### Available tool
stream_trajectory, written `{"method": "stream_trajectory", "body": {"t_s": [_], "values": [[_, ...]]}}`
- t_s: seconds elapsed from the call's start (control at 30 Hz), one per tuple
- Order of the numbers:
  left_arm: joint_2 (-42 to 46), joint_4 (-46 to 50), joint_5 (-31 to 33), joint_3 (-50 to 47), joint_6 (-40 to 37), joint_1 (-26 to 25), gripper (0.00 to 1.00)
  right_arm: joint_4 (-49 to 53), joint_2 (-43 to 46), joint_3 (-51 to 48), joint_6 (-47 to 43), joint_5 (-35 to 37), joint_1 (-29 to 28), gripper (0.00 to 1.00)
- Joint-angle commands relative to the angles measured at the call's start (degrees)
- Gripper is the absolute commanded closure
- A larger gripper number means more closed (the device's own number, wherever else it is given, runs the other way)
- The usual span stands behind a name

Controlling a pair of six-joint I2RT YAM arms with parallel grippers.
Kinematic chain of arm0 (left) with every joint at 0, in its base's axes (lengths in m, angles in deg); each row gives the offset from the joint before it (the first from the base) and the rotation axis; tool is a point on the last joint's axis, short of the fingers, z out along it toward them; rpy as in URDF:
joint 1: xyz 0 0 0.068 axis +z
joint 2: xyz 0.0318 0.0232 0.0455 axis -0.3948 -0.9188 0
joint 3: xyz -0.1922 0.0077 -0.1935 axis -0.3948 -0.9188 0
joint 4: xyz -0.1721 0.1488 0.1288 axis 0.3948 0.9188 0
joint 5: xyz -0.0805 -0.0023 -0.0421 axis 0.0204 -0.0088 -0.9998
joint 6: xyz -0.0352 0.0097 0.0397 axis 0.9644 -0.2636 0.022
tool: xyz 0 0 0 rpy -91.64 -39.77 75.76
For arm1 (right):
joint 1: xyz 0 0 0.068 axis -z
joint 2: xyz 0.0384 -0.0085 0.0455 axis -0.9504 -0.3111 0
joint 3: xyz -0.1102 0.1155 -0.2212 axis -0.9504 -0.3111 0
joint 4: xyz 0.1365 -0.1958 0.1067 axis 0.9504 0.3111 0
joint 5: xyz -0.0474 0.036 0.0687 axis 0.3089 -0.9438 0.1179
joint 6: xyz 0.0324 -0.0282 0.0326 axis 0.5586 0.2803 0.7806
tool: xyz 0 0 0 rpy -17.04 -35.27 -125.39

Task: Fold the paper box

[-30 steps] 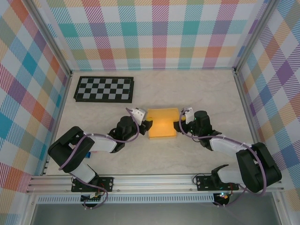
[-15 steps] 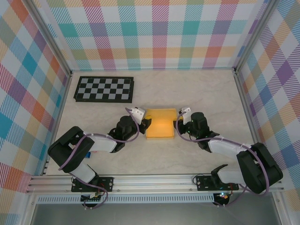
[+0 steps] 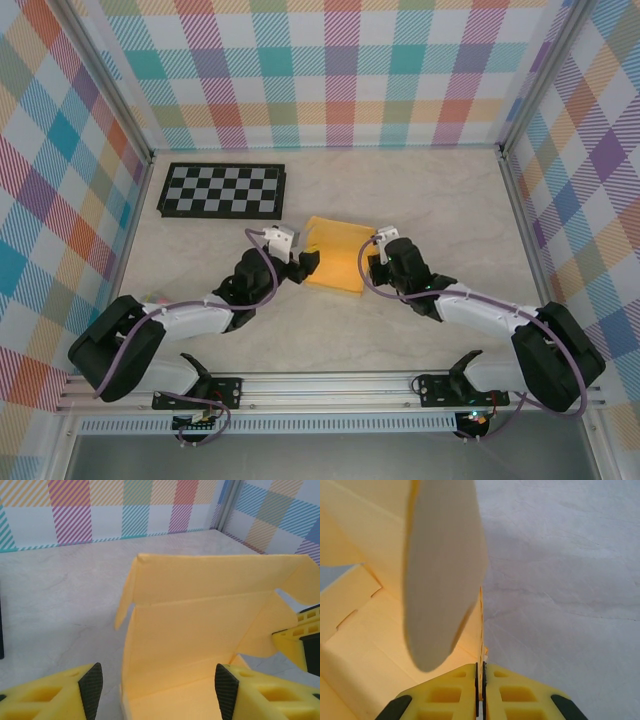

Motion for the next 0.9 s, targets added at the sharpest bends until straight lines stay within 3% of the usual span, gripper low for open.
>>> {"method": "stream_trajectory", "body": {"t_s": [0.0,0.23,0.33,0.43,0.53,0.77,0.87], "values": [[-0.1,2.2,0.7,-1.1,0.0,-0.2,0.39,1.8,-0.1,0.9,2.4,4.4,-1.0,0.89],[-5.7,2.6,-2.7,3.7,-6.3,1.9,0.54,1.5,-0.8,1.0,0.8,5.0,-1.0,0.89],[-6.0,2.8,-2.8,4.7,-8.4,4.6,0.53,0.7,-0.8,0.7,-2.7,3.9,-0.9,0.88],[-6.0,-0.4,-13.6,3.6,-9.1,9.0,0.50,0.8,-1.0,1.3,-6.3,1.8,-0.8,0.88],[-7.5,2.9,-21.6,5.9,-10.5,10.2,0.55,0.0,-1.5,1.7,-8.2,-0.1,-0.8,0.89],[-9.4,2.8,-23.6,7.3,-10.8,10.2,0.67,-0.3,-3.2,3.3,-9.2,-1.3,-0.9,0.89],[-9.3,3.0,-24.3,7.8,-10.5,10.1,0.66,0.2,-3.7,3.8,-9.0,-0.9,-0.8,0.89]]}}
